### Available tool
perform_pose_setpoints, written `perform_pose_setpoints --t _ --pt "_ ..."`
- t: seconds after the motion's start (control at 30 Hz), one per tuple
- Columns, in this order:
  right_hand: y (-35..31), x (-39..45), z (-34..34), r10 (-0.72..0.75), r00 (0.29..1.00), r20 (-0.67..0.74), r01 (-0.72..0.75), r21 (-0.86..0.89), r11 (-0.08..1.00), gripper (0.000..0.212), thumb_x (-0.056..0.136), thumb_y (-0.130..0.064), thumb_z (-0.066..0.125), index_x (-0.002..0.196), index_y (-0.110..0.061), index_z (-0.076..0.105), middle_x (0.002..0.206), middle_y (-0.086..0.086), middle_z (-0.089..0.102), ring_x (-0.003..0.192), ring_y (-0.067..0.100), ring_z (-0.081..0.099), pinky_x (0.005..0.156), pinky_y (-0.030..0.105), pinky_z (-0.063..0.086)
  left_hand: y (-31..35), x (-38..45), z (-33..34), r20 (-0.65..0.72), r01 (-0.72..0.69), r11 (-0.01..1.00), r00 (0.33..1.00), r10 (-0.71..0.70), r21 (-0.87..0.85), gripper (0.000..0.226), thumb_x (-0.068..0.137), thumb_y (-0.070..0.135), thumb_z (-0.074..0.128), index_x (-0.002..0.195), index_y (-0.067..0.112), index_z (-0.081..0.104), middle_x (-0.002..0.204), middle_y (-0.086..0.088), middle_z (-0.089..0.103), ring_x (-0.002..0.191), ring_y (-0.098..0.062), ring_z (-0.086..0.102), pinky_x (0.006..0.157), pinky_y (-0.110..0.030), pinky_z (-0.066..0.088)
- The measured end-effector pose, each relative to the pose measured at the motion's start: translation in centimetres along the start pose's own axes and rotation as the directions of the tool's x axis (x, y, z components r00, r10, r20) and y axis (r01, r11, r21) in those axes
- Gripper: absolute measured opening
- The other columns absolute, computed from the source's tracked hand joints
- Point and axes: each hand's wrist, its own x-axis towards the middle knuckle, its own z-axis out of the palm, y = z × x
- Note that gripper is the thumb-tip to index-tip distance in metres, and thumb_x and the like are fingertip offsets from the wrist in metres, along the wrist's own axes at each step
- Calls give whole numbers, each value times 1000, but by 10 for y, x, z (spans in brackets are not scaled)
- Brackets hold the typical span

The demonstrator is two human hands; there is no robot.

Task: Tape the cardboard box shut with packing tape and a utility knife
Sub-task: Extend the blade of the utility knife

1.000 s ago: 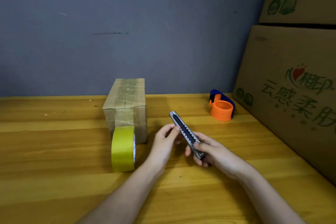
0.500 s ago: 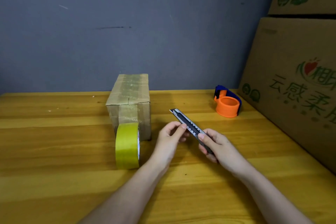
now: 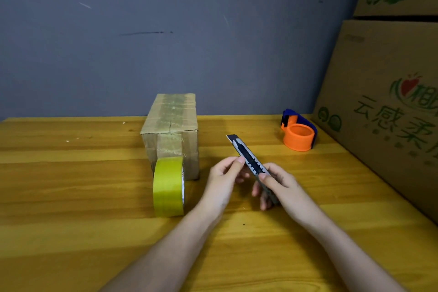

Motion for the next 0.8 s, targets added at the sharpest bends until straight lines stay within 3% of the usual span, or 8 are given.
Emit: perform_pose_setpoints --t 0.13,0.3,0.5,0.63,0.73,0.8 --pt "-1 0 -1 7 995 104 -15 70 997 21 98 -19 43 112 -5 51 66 1 56 41 12 44 43 21 35 -1 0 -1 2 2 1000 1000 -2 4 23 93 15 52 78 21 68 63 13 68 67 -8 56 71 -22 47" --pt "0 -1 -5 40 999 -3 -40 38 998 23 99 -21 41 89 -8 57 54 -1 42 35 8 29 34 17 24 -4 1 -1 62 -38 995 998 32 94 20 92 15 54 79 19 69 67 7 69 65 -4 60 65 -16 47" --pt "3 1 -2 25 988 -152 -35 -66 997 33 95 -28 49 67 -12 54 40 -2 43 30 8 34 34 17 29 -3 -3 1 76 -78 983 995 66 164 17 92 9 54 81 13 67 64 10 63 58 -1 56 59 -12 44" --pt "2 1 0 30 998 -64 -34 -55 998 25 98 -24 43 77 -16 53 52 4 58 36 16 49 39 22 37 -1 -4 2 82 -80 980 994 66 180 15 93 11 53 92 5 67 69 1 63 61 -4 56 63 -16 47" --pt "2 7 2 11 1000 -13 -10 61 998 18 99 -18 38 90 -13 54 61 3 59 40 17 50 43 25 40 -2 0 -1 134 -62 983 990 39 172 21 93 19 53 95 5 68 67 -2 63 70 -21 58 73 -33 49" --pt "1 3 3 24 1000 1 -24 58 998 18 100 -18 38 92 -10 53 62 1 54 41 13 44 42 24 36 -3 -1 -1 106 -55 979 994 35 194 18 93 18 54 95 7 69 71 1 64 70 -12 59 71 -26 49"
